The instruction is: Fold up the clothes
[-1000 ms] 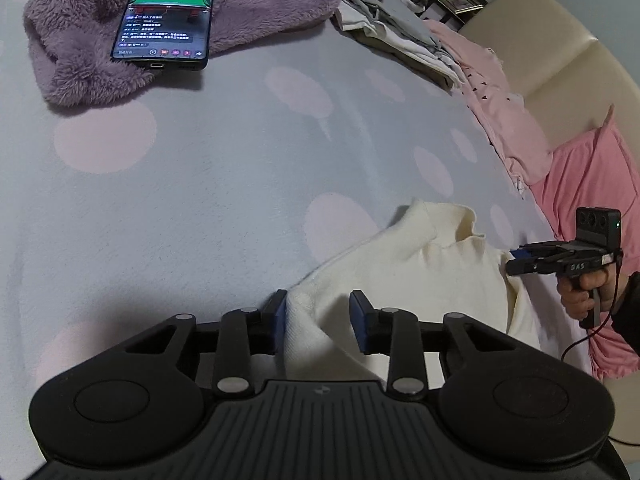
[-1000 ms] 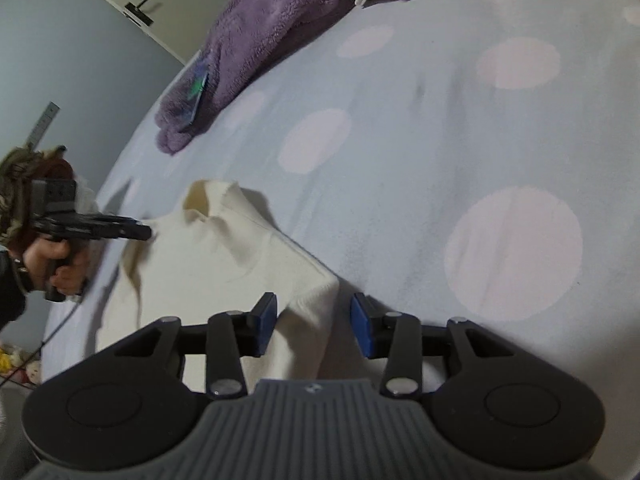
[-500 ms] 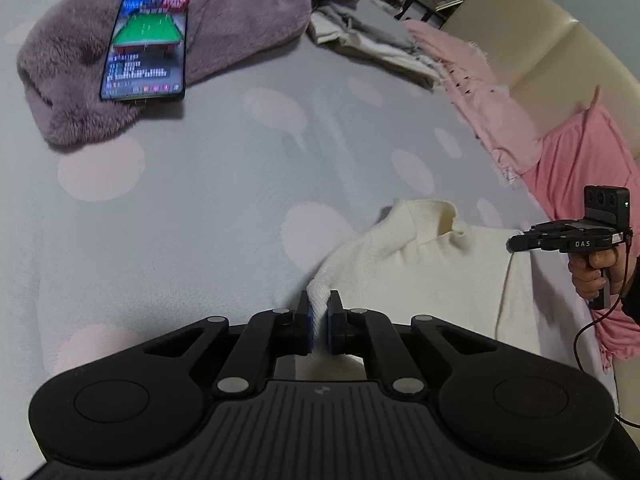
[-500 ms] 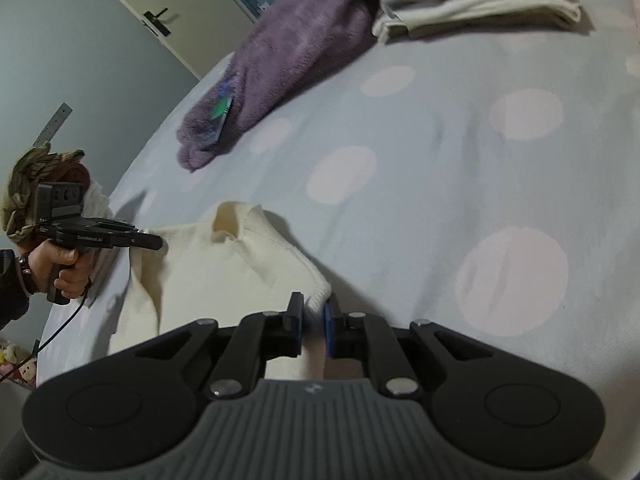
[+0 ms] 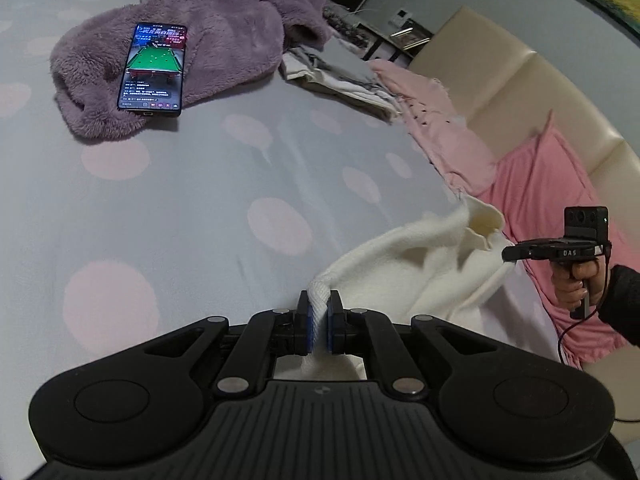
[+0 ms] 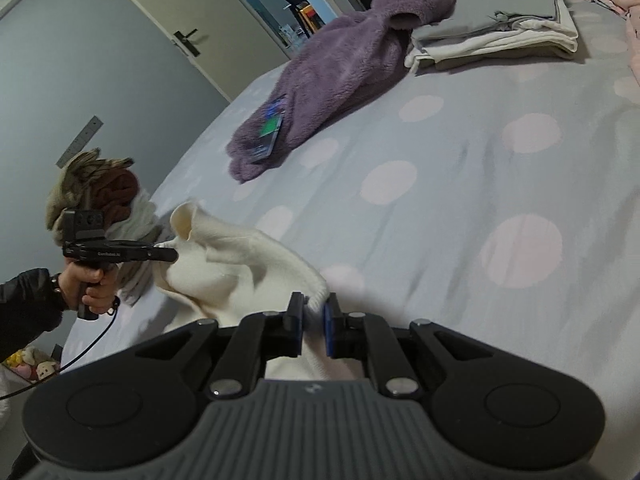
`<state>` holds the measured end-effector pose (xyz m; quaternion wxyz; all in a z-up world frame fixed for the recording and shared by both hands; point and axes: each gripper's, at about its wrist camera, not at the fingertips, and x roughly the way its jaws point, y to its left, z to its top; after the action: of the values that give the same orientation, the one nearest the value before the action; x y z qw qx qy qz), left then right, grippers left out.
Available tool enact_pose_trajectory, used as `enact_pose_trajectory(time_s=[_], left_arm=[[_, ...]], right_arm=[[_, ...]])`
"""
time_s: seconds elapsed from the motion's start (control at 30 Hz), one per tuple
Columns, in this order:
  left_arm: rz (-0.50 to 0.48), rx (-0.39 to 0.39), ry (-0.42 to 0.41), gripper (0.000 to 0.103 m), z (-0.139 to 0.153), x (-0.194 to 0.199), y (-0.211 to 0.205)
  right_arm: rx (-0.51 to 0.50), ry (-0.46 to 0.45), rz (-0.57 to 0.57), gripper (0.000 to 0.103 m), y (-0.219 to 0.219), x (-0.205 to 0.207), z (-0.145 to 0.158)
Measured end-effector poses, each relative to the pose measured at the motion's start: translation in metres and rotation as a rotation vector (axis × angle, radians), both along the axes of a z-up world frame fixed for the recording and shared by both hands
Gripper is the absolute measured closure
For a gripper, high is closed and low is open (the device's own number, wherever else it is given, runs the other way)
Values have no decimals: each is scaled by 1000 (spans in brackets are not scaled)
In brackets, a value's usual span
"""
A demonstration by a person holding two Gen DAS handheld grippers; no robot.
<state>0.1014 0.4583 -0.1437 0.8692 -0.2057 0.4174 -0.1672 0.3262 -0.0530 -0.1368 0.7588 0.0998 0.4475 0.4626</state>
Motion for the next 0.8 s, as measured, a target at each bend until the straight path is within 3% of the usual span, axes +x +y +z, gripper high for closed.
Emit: enact_pose_trajectory(time_s=[0.33,0.43,0.6,0.8], left_arm=[[-111,62,-111,98,17,-77,-24],[-154,84,-107,98,14,-94,-32],[-220,148,-53,98,-1,-114,-45],[-292,242,-44,97,-11,-137,-60]], right_arm=[[4,6,44,91,-17,-72,5],[-9,1,84,91,-19,-93,2],[-103,-25,227,91,-5,-128,-8],[-228,-119,386,91,14,-161,-18]])
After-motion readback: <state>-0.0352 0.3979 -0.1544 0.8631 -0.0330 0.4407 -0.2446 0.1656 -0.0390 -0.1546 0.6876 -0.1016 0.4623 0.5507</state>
